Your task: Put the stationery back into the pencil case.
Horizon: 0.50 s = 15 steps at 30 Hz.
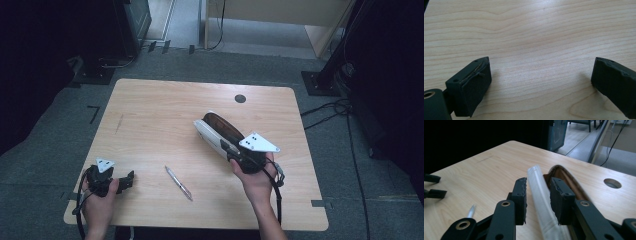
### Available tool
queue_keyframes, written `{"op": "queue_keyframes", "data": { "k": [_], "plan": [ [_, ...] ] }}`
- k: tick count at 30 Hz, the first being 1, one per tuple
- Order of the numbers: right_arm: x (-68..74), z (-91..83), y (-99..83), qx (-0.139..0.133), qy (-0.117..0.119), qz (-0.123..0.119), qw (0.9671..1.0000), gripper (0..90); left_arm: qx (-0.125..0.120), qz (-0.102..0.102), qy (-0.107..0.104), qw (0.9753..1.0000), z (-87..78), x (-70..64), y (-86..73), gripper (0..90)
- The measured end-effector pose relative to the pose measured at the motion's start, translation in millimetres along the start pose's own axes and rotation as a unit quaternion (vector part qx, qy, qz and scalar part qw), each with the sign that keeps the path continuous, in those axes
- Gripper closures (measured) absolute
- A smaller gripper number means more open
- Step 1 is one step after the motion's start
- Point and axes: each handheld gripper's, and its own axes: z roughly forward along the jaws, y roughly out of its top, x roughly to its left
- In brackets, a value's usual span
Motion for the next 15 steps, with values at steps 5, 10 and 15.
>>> {"op": "queue_keyframes", "data": {
  "k": [5, 10, 15],
  "plan": [
    [17.2, -1.4, -13.1, 0.004, 0.019, 0.004, 0.9998, 67.3, 0.0, 0.0, 0.0, 1.0, 0.0, 0.0, 0.0, 3.2],
    [35.0, 3.1, -29.6, 0.017, 0.039, 0.005, 0.9991, 68.8, 0.0, 0.0, 0.0, 1.0, 0.0, 0.0, 0.0, 3.2],
    [47.1, 17.4, -42.6, 0.031, 0.059, 0.015, 0.9977, 70.9, 0.0, 0.0, 0.0, 1.0, 0.0, 0.0, 0.0, 3.1]
  ]
}}
